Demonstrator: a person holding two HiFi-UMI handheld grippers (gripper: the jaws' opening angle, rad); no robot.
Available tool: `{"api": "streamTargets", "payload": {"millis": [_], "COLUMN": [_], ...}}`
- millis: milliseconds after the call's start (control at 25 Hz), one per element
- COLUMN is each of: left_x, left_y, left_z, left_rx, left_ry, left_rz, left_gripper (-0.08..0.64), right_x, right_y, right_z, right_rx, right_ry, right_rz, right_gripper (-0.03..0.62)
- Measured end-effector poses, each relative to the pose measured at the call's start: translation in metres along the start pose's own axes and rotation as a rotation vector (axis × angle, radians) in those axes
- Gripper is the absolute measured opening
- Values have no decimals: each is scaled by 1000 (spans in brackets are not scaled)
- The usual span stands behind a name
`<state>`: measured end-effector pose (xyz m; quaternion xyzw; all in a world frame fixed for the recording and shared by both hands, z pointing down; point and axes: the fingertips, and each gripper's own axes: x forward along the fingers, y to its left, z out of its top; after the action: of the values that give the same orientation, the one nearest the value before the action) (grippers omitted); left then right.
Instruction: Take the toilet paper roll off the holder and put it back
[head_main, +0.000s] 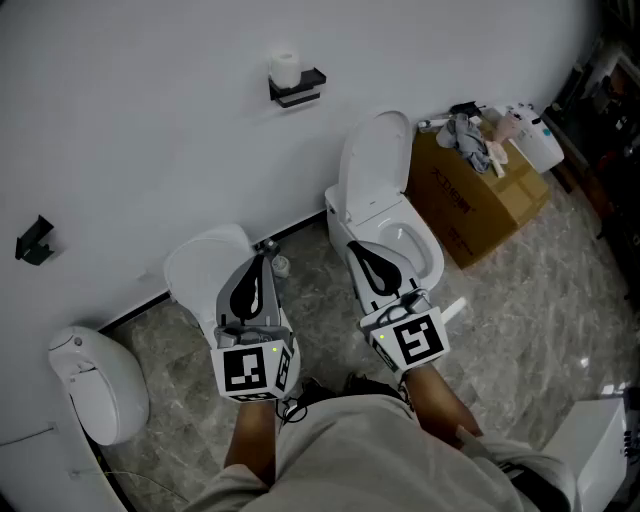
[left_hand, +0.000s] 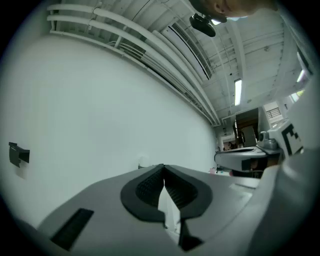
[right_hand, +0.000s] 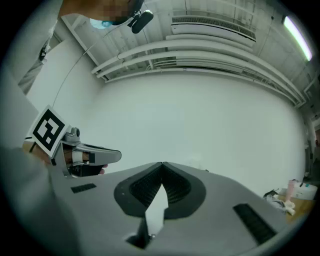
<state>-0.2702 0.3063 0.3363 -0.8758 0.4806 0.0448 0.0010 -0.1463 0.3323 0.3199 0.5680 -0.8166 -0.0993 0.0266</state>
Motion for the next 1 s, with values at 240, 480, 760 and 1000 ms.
{"api": "streamTargets", "payload": {"millis": [240,480,760,1000], "left_x": [14,45,121,209], "left_y": [35,46,55,43], "left_z": [-24,-43,-60,-61], "left_rx": [-8,-22,2,-11], "left_ry": [22,55,86,84], "left_rz": [-8,-12,7,-43], "left_gripper": [11,11,11,11], "right_x": [27,53,107,160], "right_y": [12,-9,-75,-147], "right_z": [-14,-35,-66,-85], "right_rx": [4,22,63,116], "right_ry": [-20,12,5,7], "right_rz": [-4,-3,-4,34], "right_gripper": [5,5,5,5]}}
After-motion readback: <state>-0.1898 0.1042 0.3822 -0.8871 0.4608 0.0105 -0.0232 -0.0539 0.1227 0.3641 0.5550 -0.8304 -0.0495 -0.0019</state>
